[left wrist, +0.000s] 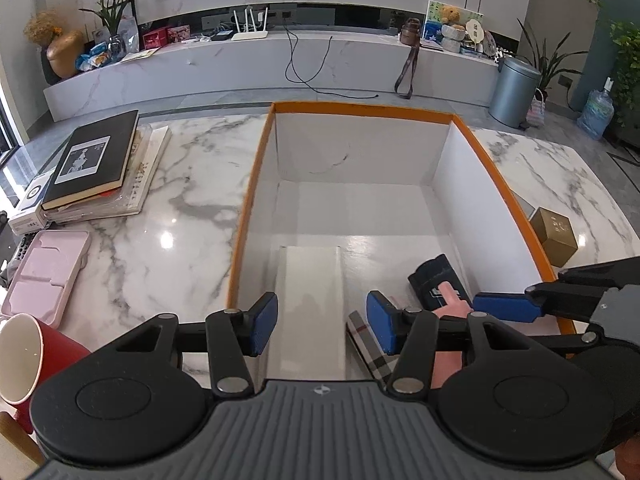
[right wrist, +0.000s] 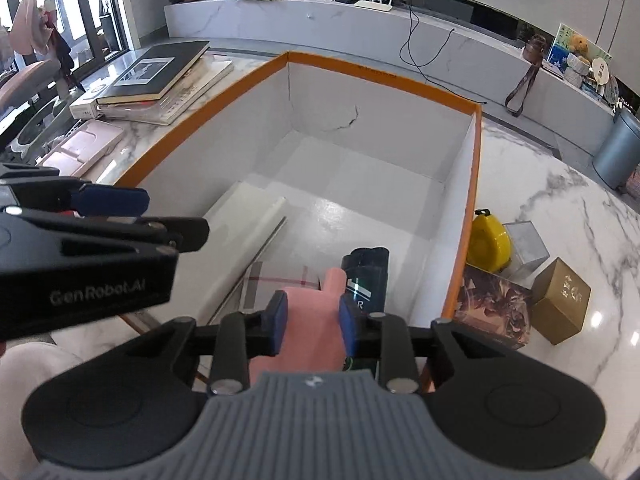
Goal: Organize rigid objects
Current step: 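Lower the pink spouted bottle into the orange box and open the right tool, then grasp the pink lotion bottle with the left tool while the right tool moves toward the white tube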
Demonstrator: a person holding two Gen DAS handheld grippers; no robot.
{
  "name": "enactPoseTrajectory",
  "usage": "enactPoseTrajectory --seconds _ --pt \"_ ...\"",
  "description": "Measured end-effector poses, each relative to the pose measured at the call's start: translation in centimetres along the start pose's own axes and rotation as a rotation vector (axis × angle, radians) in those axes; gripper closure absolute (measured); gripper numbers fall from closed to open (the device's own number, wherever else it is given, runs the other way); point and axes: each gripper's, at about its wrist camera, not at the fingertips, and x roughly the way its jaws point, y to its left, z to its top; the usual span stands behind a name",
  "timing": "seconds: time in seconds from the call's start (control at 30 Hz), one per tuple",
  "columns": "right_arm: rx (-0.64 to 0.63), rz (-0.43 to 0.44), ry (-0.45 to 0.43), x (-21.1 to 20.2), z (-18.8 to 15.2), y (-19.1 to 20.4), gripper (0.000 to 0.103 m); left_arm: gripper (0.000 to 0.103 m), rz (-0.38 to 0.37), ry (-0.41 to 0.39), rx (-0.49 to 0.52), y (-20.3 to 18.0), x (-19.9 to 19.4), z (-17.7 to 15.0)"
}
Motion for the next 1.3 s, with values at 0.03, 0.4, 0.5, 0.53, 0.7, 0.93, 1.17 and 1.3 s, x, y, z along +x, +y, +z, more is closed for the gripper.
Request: enactPoseTrajectory --seconds 0.03,0.4,0.5,0.53,0.7,0.93,1.17,1.3 --pt "0.006 0.005 -0.007 -0.2 0.0 -0.2 0.077 0.042 -0.002 -0.001 0.001 -0.1 -0.1 0.0" --pt "0.116 0.029 -0.204 -5.1 -1.5 -3.1 0.068 0.042 -0.045 -0.106 -0.013 -2.4 -2.9 0.0" --pt "0.157 0.013 -0.227 -6.2 -2.4 -4.5 0.067 0.043 -0.077 -0.135 -0.006 -3.9 -3.6 -0.4" --pt "0.174 0.008 -0.233 -6.6 -2.7 -5.1 0.066 0.043 -0.083 -0.140 -0.001 -4.5 -3.8 -0.6" --pt "0.256 -0.003 -0.240 -7.8 -3.9 -7.8 0.065 0.044 -0.161 -0.139 -0.003 -7.4 -4.2 -1.0" --pt "0.381 0.014 -0.220 -8.9 -6.0 -12.6 0.064 0.044 -0.239 -0.097 0.065 -12.0 -4.3 -1.7" --pt "0.454 -0.007 -0.176 -8.9 -8.3 -15.9 0.063 0.043 -0.142 -0.034 0.204 -16.7 -2.8 -2.0" --pt "0.493 0.007 -0.157 -8.5 -9.3 -17.5 0.063 0.043 -0.111 0.019 0.355 -19.9 -1.8 -2.2"
